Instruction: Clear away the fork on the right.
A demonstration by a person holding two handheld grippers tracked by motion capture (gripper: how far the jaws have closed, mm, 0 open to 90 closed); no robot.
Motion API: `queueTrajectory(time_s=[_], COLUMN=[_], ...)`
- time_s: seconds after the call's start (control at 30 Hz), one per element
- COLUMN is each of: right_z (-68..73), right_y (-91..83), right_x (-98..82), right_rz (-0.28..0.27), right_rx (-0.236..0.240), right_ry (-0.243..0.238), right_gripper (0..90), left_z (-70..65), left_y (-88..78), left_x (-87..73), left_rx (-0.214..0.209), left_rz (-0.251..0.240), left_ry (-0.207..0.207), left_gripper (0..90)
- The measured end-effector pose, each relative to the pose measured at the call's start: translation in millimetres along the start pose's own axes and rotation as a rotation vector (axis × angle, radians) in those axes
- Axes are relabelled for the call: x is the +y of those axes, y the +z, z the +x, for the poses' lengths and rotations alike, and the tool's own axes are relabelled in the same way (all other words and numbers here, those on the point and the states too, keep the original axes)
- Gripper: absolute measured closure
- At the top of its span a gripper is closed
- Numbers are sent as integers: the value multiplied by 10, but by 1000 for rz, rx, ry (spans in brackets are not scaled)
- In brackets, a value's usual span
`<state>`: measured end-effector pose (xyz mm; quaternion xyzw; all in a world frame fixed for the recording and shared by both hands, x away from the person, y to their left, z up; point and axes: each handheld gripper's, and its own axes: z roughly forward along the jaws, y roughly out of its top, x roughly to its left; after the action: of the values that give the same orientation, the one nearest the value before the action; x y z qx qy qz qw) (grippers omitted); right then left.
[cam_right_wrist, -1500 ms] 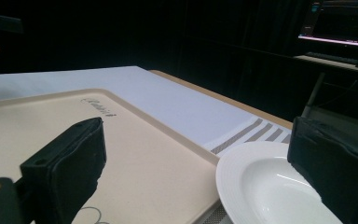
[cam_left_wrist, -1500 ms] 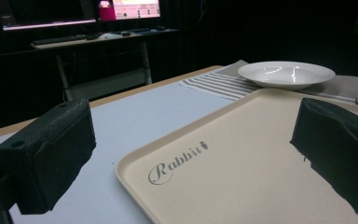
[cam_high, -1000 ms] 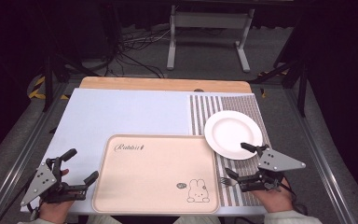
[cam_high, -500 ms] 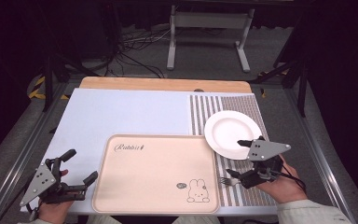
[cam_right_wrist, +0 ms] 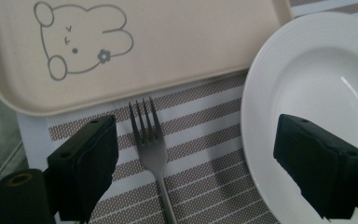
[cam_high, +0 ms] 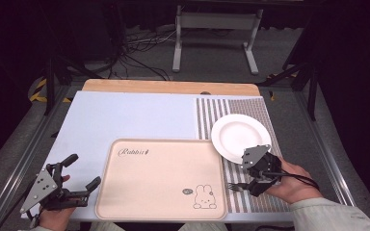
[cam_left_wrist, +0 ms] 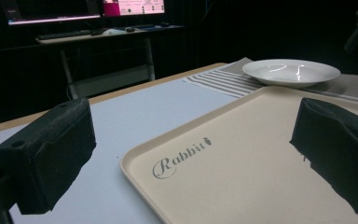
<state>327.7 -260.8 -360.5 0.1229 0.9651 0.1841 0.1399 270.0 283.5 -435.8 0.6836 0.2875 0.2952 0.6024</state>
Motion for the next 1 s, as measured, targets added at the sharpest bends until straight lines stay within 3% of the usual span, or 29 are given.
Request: queueTrajectory(time_s=[0.4, 0.47, 0.57, 0.73, 1.0], right_z=[-14, -14, -16, 5, -27], right_y=[165, 176, 225, 308, 393], right_x=[-84, -91, -108, -133, -202], right_rz=[176, 181, 221, 294, 341], right_rx=[111, 115, 114, 130, 171], right_ry=[-50, -58, -105, -142, -162], right_gripper=[221, 227, 262, 301, 434], left_z=[0, 0, 1, 0, 5], left_y=[-13, -15, -17, -18, -13], left_x=[2, 4, 4, 1, -2], left_rx=[0, 1, 2, 4, 2], left_rz=[3, 2, 0, 1, 5], left_ry=[0, -1, -4, -6, -8], left_gripper=[6, 7, 7, 7, 8])
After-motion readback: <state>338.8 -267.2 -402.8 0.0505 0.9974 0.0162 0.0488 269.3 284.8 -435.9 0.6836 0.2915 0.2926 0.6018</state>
